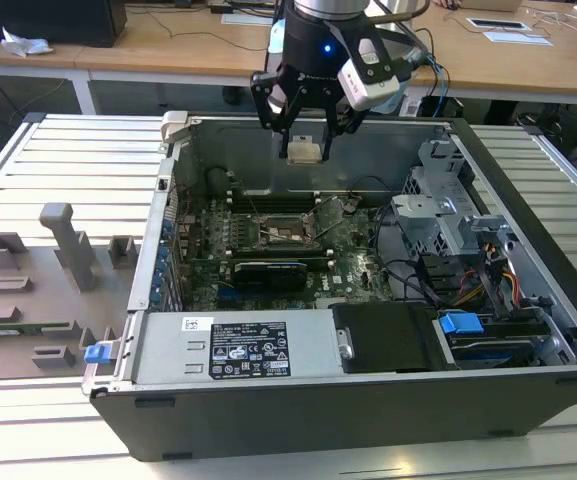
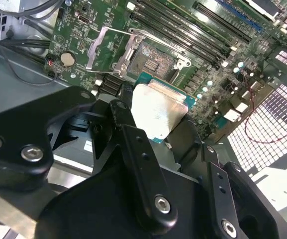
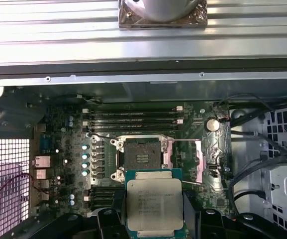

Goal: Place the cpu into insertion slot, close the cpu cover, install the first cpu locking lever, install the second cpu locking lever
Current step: 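Place the cpu into insertion slot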

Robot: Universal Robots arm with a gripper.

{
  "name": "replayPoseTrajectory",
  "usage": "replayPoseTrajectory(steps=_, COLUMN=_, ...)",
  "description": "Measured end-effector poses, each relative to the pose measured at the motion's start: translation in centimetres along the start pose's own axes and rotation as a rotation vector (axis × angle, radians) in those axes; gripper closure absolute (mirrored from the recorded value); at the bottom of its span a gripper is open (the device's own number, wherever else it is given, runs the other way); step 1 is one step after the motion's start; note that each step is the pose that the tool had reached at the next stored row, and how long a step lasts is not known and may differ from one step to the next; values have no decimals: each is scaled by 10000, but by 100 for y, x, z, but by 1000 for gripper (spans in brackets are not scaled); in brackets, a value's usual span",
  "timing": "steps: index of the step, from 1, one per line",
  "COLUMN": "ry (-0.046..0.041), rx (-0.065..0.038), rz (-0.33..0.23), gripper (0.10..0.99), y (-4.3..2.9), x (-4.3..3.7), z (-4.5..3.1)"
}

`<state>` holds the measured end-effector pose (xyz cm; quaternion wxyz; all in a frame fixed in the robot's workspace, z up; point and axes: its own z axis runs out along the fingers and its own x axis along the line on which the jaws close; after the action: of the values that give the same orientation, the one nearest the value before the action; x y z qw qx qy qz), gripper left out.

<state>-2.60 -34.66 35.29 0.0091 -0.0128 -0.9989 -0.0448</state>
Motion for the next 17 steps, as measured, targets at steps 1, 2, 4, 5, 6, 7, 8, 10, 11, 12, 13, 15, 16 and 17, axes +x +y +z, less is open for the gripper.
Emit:
replayPoseTrajectory(steps=1, ry=0, rx=0, rz=0, gripper=541, y=-1, x=0, z=7)
replayPoseTrajectory(steps=2, ry=0, rx=0, rz=0, gripper=541, y=-1, x=0, z=11)
replayPoseTrajectory(steps=4, ry=0, rx=0, rz=0, gripper=541, y=-2, x=0, z=25)
replayPoseTrajectory(steps=5, ry=0, rx=-1, rz=0, gripper=541, y=-3, x=0, z=31)
replayPoseTrajectory(steps=6, ry=0, rx=0, rz=0, gripper=541, y=-3, x=-1, z=36)
replayPoseTrajectory(steps=7, ry=0, rx=0, rz=0, gripper=541, y=-4, x=-1, z=42)
replayPoseTrajectory(steps=8, ry=0, rx=0, rz=0, gripper=541, y=-4, x=-1, z=47)
replayPoseTrajectory(steps=10, ry=0, rx=0, rz=0, gripper=541, y=-6, x=-1, z=64)
replayPoseTrajectory(steps=11, ry=0, rx=0, rz=0, gripper=541, y=-6, x=-1, z=71)
replayPoseTrajectory(steps=12, ry=0, rx=0, rz=0, gripper=541, y=-7, x=-1, z=76)
replayPoseTrajectory(steps=13, ry=0, rx=0, rz=0, gripper=541, y=-8, x=-1, z=83)
replayPoseTrajectory(steps=15, ry=0, rx=0, rz=0, gripper=541, y=-9, x=-2, z=95)
replayPoseTrajectory(steps=16, ry=0, rx=0, rz=0, gripper=541, y=-9, x=-2, z=101)
replayPoseTrajectory(steps=17, ry=0, rx=0, rz=0, gripper=541, y=-10, x=-2, z=110)
